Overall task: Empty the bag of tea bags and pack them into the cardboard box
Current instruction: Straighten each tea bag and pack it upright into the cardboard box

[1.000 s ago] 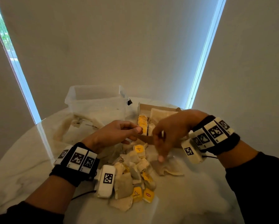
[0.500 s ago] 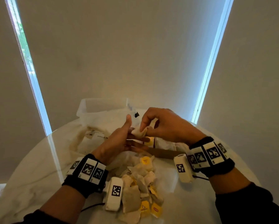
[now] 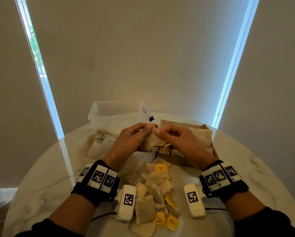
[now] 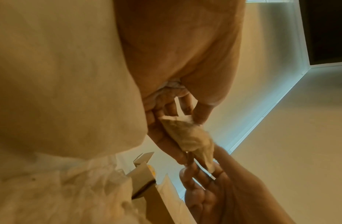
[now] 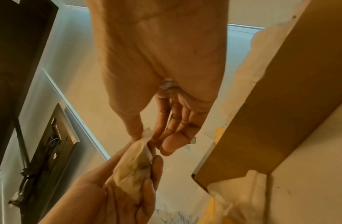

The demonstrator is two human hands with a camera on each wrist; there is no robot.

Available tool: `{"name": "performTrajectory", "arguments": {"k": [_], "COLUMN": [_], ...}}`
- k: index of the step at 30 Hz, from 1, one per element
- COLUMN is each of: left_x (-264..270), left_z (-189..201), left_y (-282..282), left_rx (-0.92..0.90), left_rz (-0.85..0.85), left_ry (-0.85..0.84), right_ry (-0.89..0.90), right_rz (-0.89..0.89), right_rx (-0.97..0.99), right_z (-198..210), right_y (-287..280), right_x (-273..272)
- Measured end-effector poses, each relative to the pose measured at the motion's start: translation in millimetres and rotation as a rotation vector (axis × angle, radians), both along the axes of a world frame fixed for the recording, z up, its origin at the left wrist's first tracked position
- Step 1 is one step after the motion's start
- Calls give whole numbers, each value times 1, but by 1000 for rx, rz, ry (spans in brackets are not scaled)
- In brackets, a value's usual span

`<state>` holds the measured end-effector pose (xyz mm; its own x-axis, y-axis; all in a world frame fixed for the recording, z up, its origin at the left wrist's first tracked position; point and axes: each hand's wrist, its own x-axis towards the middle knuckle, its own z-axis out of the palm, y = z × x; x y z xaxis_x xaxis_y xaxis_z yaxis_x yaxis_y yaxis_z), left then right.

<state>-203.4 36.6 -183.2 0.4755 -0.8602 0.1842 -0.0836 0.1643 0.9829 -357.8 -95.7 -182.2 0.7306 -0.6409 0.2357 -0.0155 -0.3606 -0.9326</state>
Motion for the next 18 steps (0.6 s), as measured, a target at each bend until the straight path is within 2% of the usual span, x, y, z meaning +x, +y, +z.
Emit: {"name": "performTrajectory", "arguments": {"k": [10,13,16,18], "left_x": [0,0,-1,-2], "left_z": [0,-1,2,4], "left_y": [3,2,1,1], "left_rx": [-18,-13,13,49], "left_rz": [29,40,62,53], "left_ry": [-60,-45,26,19], "right_ry": [-25,-36,-137,-126], "right_rz": [-39,-73,-115,-121], "right_rx": [-135,-174,-118,-165], "right_z": [-3,-3,0,1], "right_y": [0,0,-3,-6], "right_x": [-1,0,0,0]}}
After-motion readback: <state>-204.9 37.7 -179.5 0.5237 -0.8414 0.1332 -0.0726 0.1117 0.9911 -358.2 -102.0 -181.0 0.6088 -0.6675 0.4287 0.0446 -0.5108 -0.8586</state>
